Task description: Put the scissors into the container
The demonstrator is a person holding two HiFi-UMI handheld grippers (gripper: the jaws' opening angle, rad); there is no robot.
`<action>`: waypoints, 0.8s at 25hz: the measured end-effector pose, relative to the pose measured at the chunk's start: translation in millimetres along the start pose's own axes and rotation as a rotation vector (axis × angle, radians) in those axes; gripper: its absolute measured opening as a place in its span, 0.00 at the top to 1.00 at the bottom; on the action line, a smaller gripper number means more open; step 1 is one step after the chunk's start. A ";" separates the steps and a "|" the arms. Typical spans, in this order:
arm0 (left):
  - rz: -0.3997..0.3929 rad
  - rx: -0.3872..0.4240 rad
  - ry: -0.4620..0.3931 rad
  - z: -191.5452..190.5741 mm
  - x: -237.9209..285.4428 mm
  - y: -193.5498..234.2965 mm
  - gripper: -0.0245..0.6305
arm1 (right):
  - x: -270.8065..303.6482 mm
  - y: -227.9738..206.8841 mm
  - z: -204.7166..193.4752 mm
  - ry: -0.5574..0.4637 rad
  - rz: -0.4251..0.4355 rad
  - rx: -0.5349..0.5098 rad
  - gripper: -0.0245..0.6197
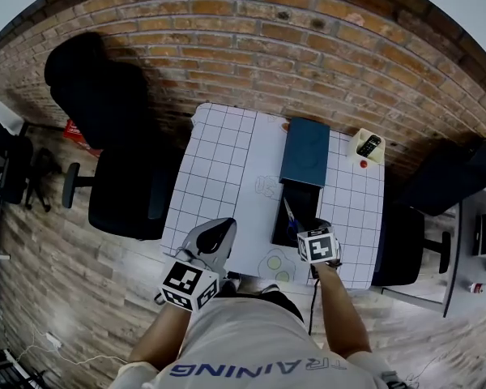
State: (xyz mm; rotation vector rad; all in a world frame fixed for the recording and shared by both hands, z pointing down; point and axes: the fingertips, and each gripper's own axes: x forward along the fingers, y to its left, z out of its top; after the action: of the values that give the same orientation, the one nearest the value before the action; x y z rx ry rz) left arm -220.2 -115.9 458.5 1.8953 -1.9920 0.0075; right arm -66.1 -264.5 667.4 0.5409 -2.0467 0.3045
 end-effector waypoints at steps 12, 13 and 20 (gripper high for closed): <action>-0.118 0.073 -0.090 40.4 25.5 -58.6 0.96 | -177.2 -51.4 71.4 -0.552 -0.107 0.073 0.94; -0.133 0.081 -0.094 42.6 27.4 -66.0 0.96 | -193.5 -54.5 71.2 -0.598 -0.114 0.085 0.94; -0.218 0.124 -0.137 58.5 39.3 -113.1 0.96 | -274.8 -82.2 52.1 -0.798 -0.198 0.158 0.94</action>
State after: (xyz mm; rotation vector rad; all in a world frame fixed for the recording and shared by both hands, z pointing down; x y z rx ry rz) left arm -127.8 -178.9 386.1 2.2387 -1.8985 -0.0608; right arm 56.0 -288.7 403.9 1.0832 -2.7113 0.1359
